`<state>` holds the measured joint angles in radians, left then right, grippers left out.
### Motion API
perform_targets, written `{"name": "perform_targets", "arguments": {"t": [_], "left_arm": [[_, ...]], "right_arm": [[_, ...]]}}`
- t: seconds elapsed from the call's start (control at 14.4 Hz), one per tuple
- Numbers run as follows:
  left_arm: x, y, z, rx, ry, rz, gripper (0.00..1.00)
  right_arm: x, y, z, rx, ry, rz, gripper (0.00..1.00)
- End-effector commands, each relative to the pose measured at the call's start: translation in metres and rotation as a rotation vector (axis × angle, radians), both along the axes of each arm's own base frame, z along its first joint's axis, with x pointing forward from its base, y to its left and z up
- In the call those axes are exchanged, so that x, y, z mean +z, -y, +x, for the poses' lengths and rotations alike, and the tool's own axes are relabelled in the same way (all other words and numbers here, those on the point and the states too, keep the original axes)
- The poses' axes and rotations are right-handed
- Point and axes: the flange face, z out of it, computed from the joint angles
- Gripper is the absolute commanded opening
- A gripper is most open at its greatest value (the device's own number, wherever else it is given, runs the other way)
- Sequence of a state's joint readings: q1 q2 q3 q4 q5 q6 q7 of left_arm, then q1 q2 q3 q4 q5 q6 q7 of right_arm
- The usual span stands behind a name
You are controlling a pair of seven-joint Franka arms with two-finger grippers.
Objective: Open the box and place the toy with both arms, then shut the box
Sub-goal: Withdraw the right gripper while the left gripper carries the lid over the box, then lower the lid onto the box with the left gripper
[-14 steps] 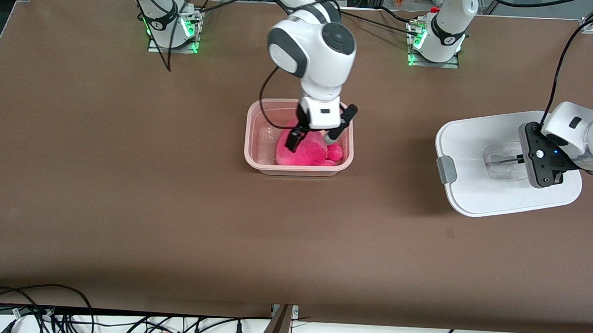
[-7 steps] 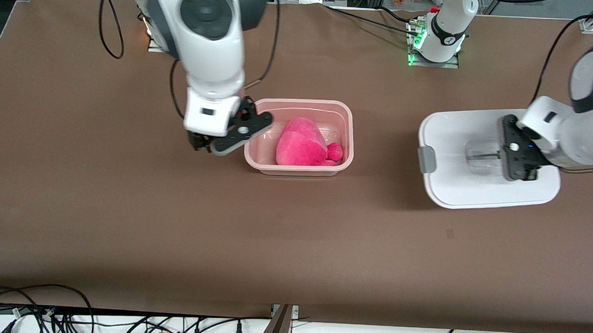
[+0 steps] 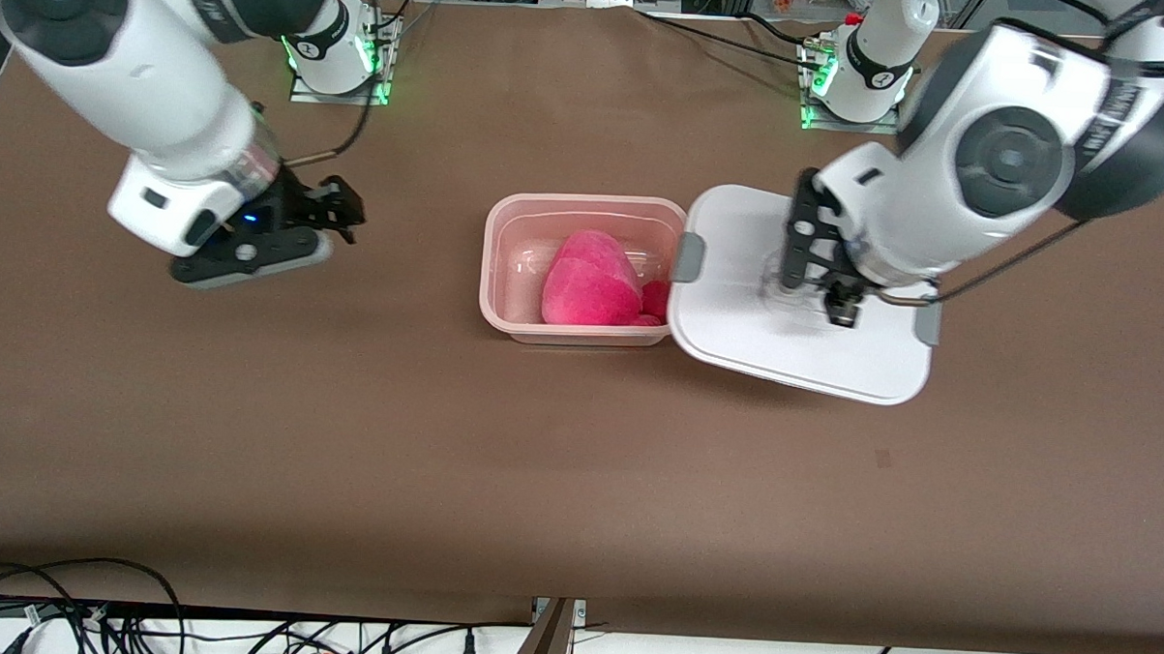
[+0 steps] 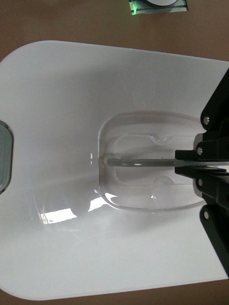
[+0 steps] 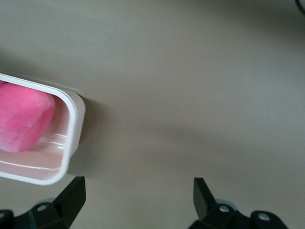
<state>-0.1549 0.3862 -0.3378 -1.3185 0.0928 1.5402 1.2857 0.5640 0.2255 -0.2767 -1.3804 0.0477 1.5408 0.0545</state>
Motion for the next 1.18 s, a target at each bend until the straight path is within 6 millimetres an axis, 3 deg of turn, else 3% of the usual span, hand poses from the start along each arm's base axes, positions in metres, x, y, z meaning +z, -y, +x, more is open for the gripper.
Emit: {"name": "perform_targets", "arguments": {"t": [0.0,0.21,0.35,0.48,0.83,1.11], "left_arm": [[-0.010,0.056,-0.016,0.010,0.028,-0.016,0.00],[-0.030,0.128,-0.049,0.076,0.051,-0.010,0.00],[-0.052,0.167,-0.072,0.104,0.045,-0.008,0.00],[-0.066,0.200,-0.097,0.141,0.056,0.006,0.00],[-0.101,0.252,-0.134,0.194,0.059,0.031,0.00],[-0.120,0.261,-0.140,0.214,0.091,0.077,0.00]], "right_arm": [[0.007,0.065,-0.025,-0.113,-0.027,0.059,1.00],[0.003,0.121,-0.027,-0.203,-0.039,0.064,1.00],[0.006,0.138,-0.032,-0.219,-0.043,0.066,1.00],[0.008,0.142,-0.036,-0.223,-0.044,0.071,1.00],[0.011,0.141,-0.034,-0.224,-0.028,0.061,1.00],[0.007,0.143,-0.035,-0.214,-0.054,0.053,1.00]]}}
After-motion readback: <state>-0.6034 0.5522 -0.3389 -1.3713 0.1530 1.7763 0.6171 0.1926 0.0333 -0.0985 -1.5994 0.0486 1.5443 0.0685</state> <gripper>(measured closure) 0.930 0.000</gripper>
